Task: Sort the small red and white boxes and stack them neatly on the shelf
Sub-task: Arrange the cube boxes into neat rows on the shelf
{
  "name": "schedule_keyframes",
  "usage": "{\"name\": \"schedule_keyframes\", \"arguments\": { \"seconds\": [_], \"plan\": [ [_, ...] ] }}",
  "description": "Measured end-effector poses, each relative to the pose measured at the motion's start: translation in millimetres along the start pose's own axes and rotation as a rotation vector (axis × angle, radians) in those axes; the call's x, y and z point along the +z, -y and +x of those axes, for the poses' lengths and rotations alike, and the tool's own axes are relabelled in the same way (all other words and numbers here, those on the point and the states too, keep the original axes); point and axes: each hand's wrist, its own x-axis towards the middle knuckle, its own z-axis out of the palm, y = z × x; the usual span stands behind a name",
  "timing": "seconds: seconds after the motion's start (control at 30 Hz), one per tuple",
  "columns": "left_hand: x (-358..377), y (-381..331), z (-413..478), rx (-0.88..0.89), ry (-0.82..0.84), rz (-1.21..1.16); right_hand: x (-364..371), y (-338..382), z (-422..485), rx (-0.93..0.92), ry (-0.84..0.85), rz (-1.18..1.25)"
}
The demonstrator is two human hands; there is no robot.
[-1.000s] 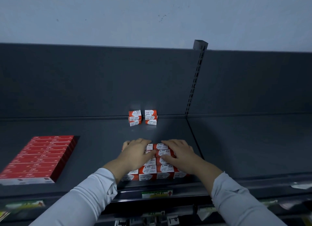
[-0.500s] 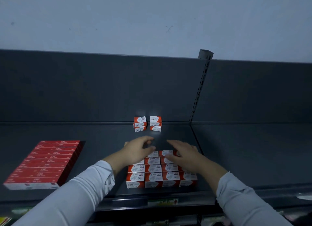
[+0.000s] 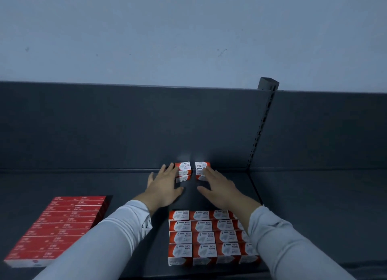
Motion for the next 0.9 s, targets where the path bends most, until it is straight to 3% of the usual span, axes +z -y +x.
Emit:
{"name": "schedule_keyframes", "arguments": {
  "seconds": [0.17,0.3,0.47,0.9],
  "plan": [
    [-1,4,20,0.001,0.020,0.005,8,-4,23,0.098,0.028,-0.040],
    [6,2,30,-0.002,0.014,-0.008,15,-9,34,0.052,-0.002,-0.010],
    [19,7,35,0.014,-0.145,-0.104,21,-14,43,-0.001,-0.187,0.125],
    [27,7,36,0.018,-0.297,-0.335,21,-13,55,0.081,-0.248,0.285]
  ]
}}
